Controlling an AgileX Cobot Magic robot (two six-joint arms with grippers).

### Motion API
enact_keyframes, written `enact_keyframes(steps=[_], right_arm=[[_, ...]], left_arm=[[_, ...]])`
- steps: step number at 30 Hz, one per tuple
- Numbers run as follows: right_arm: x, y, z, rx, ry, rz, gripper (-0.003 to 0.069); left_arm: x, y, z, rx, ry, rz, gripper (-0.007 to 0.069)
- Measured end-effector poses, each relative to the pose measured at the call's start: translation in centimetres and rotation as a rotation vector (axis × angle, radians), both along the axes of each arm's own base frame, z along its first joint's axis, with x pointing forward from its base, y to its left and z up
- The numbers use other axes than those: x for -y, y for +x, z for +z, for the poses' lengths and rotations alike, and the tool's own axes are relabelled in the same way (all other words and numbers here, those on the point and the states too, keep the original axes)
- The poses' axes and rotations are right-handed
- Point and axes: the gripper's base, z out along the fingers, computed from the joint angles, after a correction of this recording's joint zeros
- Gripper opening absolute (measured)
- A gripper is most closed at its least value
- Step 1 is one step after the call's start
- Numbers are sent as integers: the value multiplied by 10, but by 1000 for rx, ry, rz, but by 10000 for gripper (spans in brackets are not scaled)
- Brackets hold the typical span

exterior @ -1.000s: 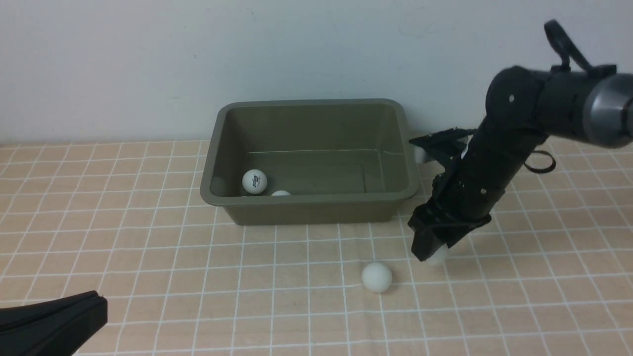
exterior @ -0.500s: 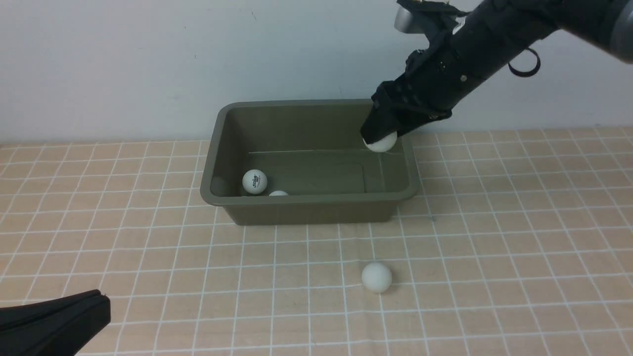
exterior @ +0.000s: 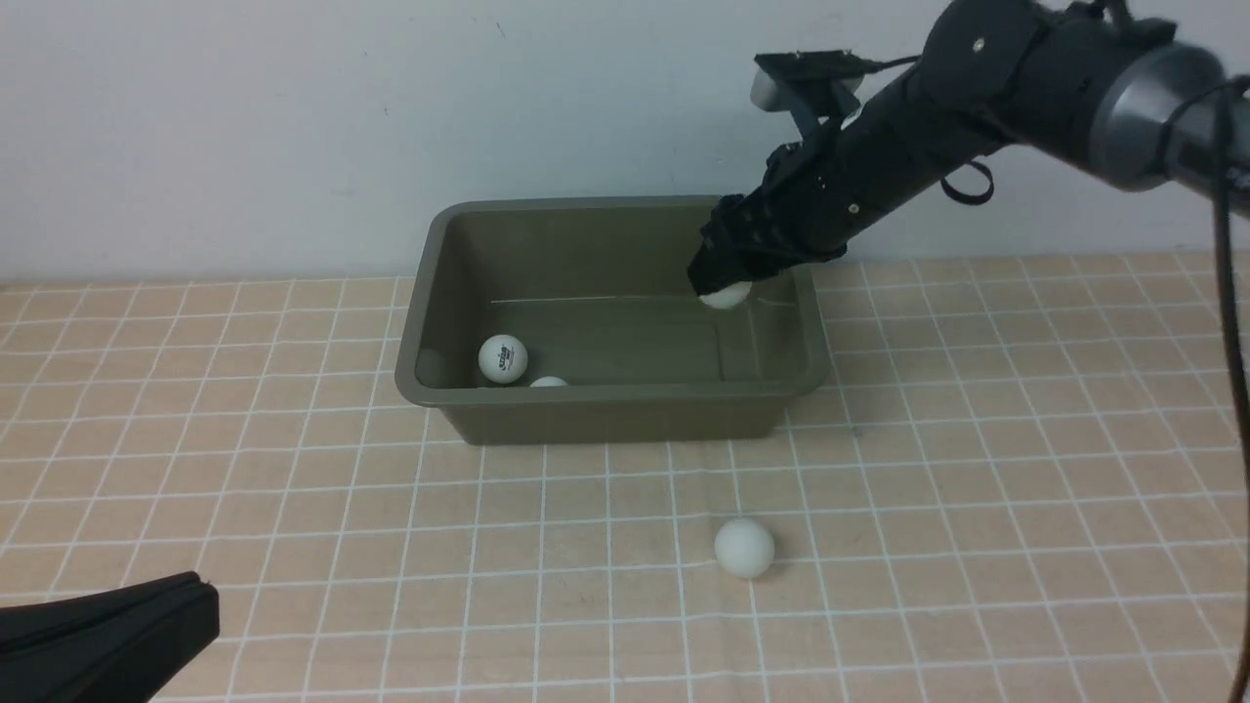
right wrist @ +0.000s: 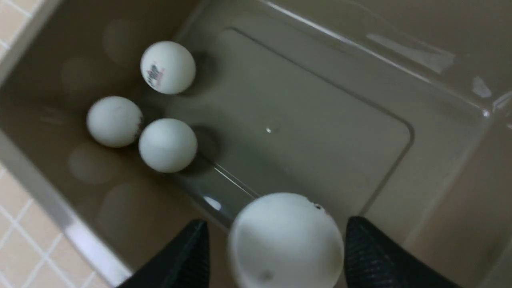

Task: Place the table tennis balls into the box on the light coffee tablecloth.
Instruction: 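Release the ping pong ball into the bin and lift the gripper away, then reach for and grasp a ping pong ball on the table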

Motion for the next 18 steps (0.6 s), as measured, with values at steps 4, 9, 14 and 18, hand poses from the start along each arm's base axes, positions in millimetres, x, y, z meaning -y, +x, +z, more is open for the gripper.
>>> enact_keyframes(steps=[4,9,14,18], right_arm=[[-1,3,-14,-22,-12,8,484],[-2,5,-9,-12,-9,19,501],[-6,4,33,-7,11,91,505],[-6,2,67,21,42,74,504]], left_arm=[[0,0,0,0,0,0,-69],[0,0,0,0,0,0,-69],[0,0,0,0,0,0,-69],[0,0,0,0,-1,0,-69]])
